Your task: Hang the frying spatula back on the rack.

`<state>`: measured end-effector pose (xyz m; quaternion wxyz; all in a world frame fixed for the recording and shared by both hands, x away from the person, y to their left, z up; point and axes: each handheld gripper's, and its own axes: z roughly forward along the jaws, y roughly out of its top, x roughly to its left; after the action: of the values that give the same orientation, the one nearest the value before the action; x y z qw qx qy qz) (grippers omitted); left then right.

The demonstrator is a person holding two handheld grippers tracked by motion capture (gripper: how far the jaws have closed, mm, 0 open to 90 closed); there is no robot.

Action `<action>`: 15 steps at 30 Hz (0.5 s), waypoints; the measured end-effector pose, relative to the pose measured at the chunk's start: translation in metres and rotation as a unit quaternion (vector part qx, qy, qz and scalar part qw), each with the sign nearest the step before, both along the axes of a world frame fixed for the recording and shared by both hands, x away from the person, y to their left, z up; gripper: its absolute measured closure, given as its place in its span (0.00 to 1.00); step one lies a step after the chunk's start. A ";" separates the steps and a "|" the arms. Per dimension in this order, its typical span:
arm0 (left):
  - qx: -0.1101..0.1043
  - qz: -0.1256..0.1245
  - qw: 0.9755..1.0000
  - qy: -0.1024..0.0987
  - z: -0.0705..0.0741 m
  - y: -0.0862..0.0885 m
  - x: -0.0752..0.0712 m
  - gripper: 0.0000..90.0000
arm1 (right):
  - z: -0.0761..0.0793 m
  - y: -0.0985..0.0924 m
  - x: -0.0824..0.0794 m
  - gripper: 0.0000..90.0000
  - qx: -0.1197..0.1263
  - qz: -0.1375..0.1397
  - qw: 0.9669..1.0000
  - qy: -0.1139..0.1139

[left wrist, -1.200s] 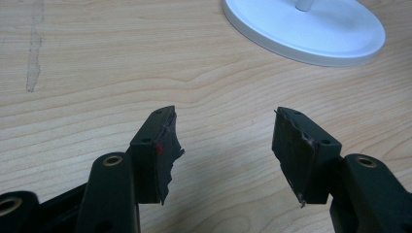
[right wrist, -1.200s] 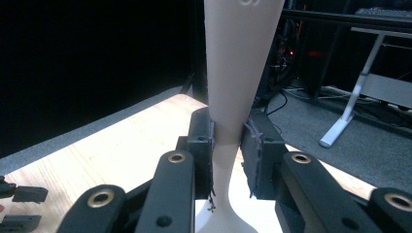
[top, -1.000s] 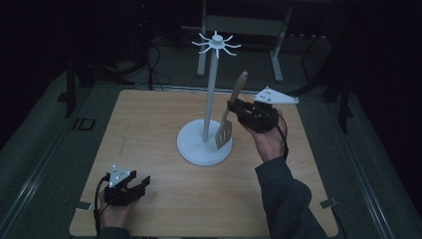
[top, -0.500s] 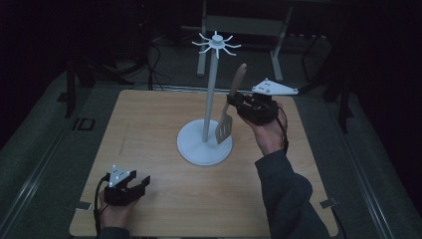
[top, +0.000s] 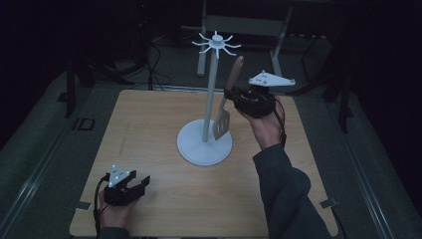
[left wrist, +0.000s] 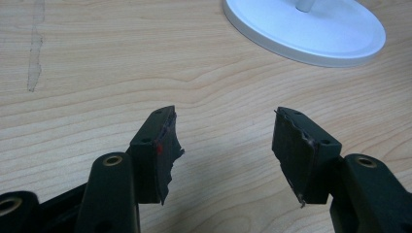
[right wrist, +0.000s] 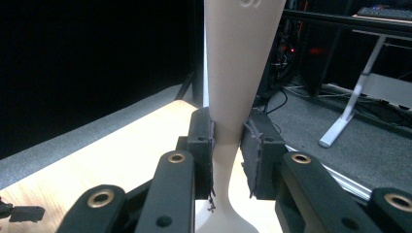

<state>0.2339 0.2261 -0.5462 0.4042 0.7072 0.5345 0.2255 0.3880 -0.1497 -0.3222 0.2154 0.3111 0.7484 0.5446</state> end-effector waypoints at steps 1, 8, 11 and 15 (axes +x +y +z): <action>0.000 0.000 1.000 0.000 0.000 0.000 0.000 0.47 | 0.001 0.001 0.001 0.83 -0.001 0.001 1.000 -0.001; 0.000 0.000 1.000 0.000 0.000 0.000 0.000 0.47 | 0.004 0.004 0.004 0.83 -0.004 0.000 1.000 0.002; 0.000 0.000 1.000 0.000 0.000 0.000 0.000 0.47 | 0.005 0.005 0.006 0.83 -0.006 -0.001 1.000 0.005; -0.001 0.001 1.000 0.000 0.000 0.000 0.000 0.47 | 0.007 0.007 0.007 0.83 -0.009 0.000 1.000 0.006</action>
<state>0.2338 0.2265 -0.5462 0.4045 0.7066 0.5350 0.2255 0.3951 -0.1431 -0.3153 0.2141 0.3122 0.7546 0.5360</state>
